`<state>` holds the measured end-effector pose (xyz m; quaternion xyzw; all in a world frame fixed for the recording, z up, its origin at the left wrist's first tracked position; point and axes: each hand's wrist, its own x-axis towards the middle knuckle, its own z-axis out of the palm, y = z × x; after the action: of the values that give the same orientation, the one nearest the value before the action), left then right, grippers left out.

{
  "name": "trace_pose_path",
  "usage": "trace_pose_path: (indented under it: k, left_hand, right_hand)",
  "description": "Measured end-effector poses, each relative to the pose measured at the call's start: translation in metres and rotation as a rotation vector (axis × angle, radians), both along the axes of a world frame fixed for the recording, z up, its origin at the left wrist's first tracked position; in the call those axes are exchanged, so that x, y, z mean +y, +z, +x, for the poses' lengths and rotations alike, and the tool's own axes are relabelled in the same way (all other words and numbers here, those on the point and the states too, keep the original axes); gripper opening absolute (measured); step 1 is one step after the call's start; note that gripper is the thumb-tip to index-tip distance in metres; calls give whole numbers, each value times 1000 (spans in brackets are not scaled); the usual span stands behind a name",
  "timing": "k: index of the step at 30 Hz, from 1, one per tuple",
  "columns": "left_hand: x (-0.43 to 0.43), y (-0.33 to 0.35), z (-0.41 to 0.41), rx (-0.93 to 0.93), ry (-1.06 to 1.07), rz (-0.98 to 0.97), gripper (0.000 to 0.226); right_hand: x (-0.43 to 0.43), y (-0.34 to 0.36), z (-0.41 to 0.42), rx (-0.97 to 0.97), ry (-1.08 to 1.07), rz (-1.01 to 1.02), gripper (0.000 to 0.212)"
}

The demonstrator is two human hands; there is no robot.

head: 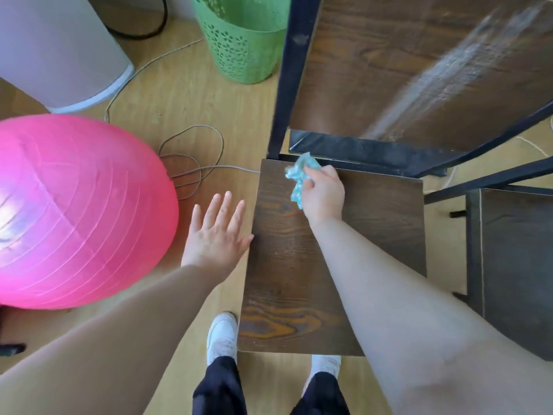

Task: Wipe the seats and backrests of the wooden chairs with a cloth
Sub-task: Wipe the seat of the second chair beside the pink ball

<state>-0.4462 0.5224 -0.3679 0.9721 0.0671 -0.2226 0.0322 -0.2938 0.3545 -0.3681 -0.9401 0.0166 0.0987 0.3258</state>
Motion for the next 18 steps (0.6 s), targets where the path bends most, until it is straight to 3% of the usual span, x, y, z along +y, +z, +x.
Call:
trace_pose_path:
  k: [9,18]
  left_hand:
    - [61,-3,-18,92,-40,25,68]
    - [72,-10,-32,90,72,0,65]
  right_hand:
    - [59,4,0,28,366,37,32]
    - [48,6,-18,32,537,1,31]
